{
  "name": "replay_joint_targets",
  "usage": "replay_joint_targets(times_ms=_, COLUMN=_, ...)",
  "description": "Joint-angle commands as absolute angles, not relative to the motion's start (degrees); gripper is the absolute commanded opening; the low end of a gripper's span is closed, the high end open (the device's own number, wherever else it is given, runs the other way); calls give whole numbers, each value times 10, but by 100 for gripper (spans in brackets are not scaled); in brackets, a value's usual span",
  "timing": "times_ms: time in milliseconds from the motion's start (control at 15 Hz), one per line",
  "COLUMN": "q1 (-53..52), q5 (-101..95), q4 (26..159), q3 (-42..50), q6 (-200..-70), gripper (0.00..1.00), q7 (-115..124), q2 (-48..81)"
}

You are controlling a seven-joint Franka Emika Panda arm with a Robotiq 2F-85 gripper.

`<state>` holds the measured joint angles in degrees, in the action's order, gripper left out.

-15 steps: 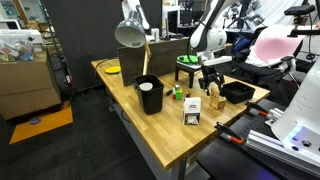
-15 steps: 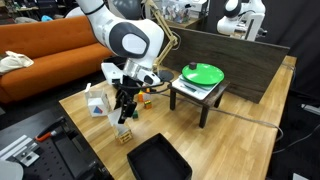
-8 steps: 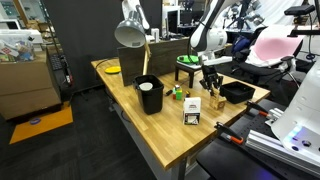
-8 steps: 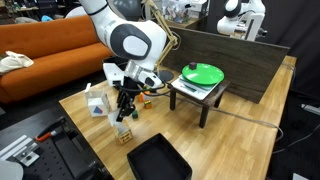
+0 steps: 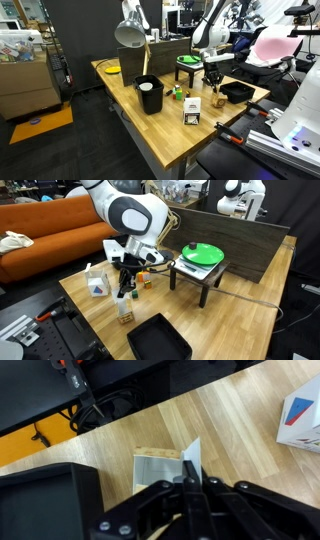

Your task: Pick up the brown box from the table and put it in the black bin.

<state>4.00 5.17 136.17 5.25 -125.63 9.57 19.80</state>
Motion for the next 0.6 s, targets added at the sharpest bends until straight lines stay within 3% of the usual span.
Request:
replay_joint_targets(times_ms=0, q1=29, q5=26, q4=1401, q3=60, q6=-1261, gripper=0, q7=119, q2=129)
replay_joint_targets(times_ms=533, q1=11, q5=-28, q4=1431, q3=30, q6=-1242, gripper=0, q7=127, q2=-23)
